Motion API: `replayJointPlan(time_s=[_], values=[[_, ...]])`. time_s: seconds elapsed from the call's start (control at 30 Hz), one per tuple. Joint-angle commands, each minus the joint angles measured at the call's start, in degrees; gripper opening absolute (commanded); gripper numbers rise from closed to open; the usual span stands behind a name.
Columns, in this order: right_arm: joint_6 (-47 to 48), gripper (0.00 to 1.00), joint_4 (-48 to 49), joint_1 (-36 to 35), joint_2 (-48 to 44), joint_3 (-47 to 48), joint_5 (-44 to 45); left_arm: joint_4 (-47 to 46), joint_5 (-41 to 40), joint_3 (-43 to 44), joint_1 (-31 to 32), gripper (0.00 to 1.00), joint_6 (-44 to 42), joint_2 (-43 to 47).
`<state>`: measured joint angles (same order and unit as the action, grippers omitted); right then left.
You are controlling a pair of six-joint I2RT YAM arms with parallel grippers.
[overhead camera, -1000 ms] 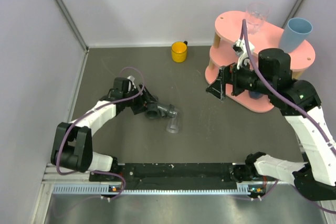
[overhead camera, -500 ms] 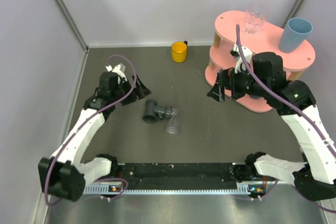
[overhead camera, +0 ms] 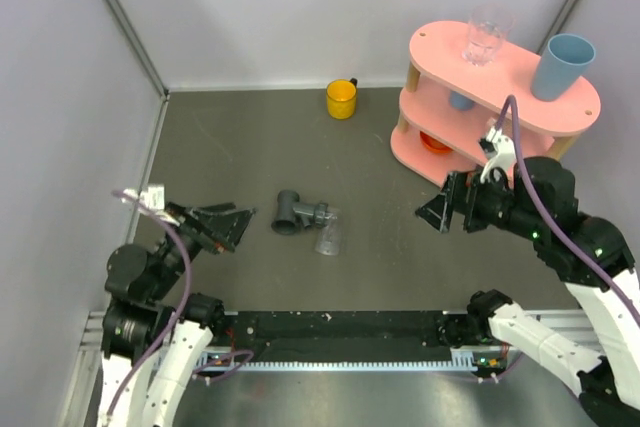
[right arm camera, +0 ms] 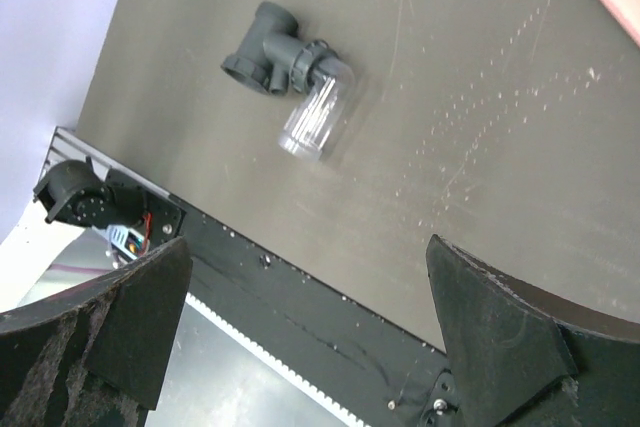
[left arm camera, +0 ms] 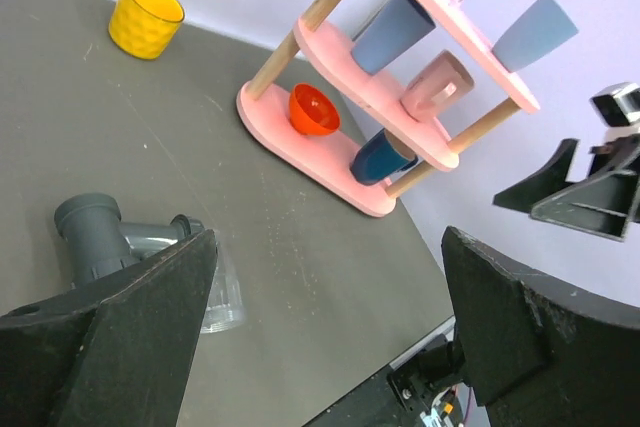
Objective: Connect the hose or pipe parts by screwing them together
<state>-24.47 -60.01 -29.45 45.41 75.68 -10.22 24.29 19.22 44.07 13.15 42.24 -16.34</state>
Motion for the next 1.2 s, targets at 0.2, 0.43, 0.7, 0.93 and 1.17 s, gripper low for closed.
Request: replayJointPlan(time_s=[0.2,0.43,0.7,0.93,1.17], values=[[-5.84,0.99,5.17,0.45,-9.98,-10.81,-1.47,17.1,-2.88,5.67,-0.14,0.99,-0.93,5.01],[-7.26,0.99,5.17,0.45,-11.57,-11.26,-2.88,18.15,-5.16,7.08,-0.14,0.99,-2.86,4.65],[-8.05,0.99,5.34,0.54,-11.13,-11.17,-4.02,19.83,-5.69,8.04,-0.05,0.99,-2.51,4.65],[-7.88,0.99,5.34,0.45,-11.66,-11.78,-5.42,21.14,-5.6,8.66,-0.14,0.99,-2.78,4.65],[-7.79,0.99,5.43,0.45,-11.74,-10.73,-6.57,20.71,-6.3,9.27,-0.14,0.99,-2.6,3.95]])
